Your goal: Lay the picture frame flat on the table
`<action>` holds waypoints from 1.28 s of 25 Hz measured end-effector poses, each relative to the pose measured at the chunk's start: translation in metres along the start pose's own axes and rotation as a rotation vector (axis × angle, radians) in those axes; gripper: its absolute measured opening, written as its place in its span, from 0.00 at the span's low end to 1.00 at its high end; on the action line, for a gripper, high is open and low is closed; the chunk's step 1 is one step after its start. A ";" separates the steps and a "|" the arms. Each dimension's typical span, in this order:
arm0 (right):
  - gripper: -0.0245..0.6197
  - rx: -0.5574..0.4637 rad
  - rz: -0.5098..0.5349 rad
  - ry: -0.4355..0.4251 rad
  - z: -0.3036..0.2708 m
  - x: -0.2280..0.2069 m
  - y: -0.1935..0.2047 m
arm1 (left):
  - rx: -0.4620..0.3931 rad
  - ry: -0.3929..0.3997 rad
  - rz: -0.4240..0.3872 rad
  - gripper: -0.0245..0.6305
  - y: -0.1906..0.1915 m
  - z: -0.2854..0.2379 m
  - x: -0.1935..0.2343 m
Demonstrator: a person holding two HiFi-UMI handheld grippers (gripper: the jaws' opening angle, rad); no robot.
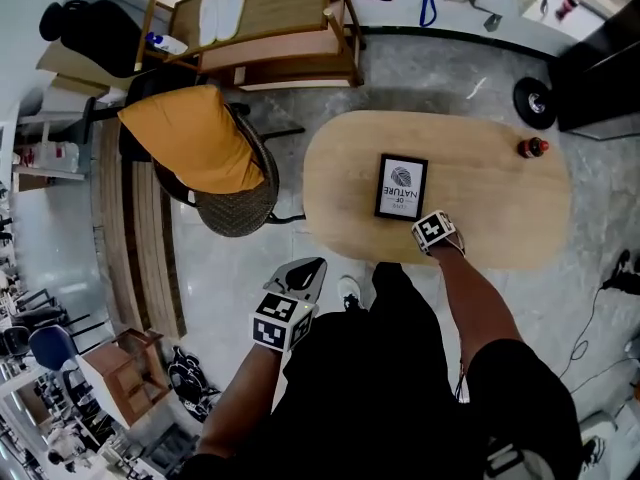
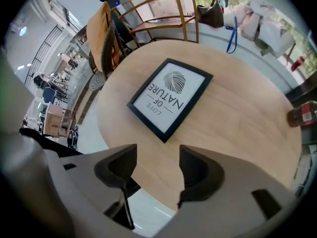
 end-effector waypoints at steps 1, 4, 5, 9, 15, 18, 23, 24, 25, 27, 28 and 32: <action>0.44 -0.012 0.015 0.003 0.011 0.006 0.000 | -0.014 0.011 -0.010 0.05 -0.002 0.003 -0.001; 0.44 -0.096 0.044 -0.007 0.044 0.033 -0.003 | -0.048 0.043 -0.048 0.05 -0.003 0.015 -0.003; 0.44 -0.134 0.044 -0.008 0.055 0.045 -0.003 | -0.057 0.054 -0.059 0.05 -0.001 0.020 -0.004; 0.44 -0.314 -0.029 -0.008 0.111 0.098 0.002 | -0.102 0.103 -0.095 0.05 0.014 0.047 -0.013; 0.40 -0.634 -0.162 -0.011 0.208 0.184 0.014 | -0.162 0.170 -0.142 0.05 0.044 0.095 -0.020; 0.29 -0.796 -0.256 -0.051 0.252 0.225 0.029 | -0.185 0.204 -0.162 0.05 0.061 0.114 -0.023; 0.06 -1.018 -0.365 -0.120 0.308 0.275 0.061 | -0.225 0.283 -0.156 0.05 0.081 0.135 -0.036; 0.05 -1.062 -0.393 -0.151 0.316 0.283 0.067 | -0.229 0.299 -0.143 0.05 0.085 0.139 -0.039; 0.05 -1.099 -0.413 -0.180 0.323 0.290 0.073 | -0.231 0.309 -0.133 0.05 0.089 0.142 -0.042; 0.04 -1.142 -0.414 -0.213 0.337 0.302 0.082 | -0.234 0.318 -0.135 0.05 0.094 0.148 -0.050; 0.04 -1.150 -0.392 -0.212 0.343 0.307 0.086 | -0.238 0.322 -0.145 0.05 0.097 0.151 -0.054; 0.04 -1.130 -0.240 -0.146 0.359 0.321 0.093 | -0.253 0.304 -0.199 0.05 0.105 0.159 -0.067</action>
Point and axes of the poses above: the fingertips, and each gripper's own axes: z backward along the fingers, x to its left, y out of its underside, the point moved 8 cm from there along z, backward along the fingers, and after that the axes turned 7 degrees about z, right-handed, at the moved point
